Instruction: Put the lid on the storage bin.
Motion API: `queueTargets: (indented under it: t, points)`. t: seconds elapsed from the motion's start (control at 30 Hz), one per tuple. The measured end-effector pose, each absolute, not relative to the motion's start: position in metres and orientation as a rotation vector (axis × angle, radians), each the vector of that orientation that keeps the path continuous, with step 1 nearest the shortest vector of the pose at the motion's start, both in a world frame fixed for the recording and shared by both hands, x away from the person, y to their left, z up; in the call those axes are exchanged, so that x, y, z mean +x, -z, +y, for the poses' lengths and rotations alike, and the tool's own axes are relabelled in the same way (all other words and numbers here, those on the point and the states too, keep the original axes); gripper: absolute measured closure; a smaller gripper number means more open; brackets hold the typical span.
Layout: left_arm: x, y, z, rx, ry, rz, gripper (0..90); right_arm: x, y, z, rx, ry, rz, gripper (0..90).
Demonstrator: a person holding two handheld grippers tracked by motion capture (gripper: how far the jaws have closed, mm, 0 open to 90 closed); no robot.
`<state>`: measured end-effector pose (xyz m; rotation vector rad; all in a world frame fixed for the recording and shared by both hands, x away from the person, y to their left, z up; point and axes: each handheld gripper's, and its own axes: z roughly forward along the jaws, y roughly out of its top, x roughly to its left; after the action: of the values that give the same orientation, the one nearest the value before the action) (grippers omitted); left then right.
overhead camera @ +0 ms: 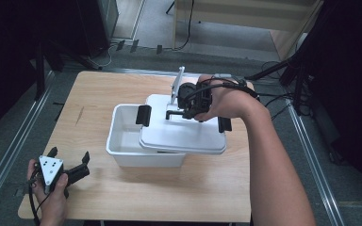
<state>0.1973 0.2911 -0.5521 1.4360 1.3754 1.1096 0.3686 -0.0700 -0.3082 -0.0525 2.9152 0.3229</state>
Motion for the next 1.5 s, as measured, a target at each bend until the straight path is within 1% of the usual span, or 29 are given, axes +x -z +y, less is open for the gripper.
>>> queueTargets:
  t: [0.93, 1.5]
  points:
    - [0.194, 0.553, 0.292, 1.406, -1.120, 1.363, 0.0, 0.365, 0.307, -0.028, -0.070, -0.307, 2.930, 85.2]
    - [0.193, 0.553, 0.292, 1.396, -1.125, 1.356, 0.0, 0.365, 0.313, 0.000, -0.115, -0.316, 2.937, 85.2]
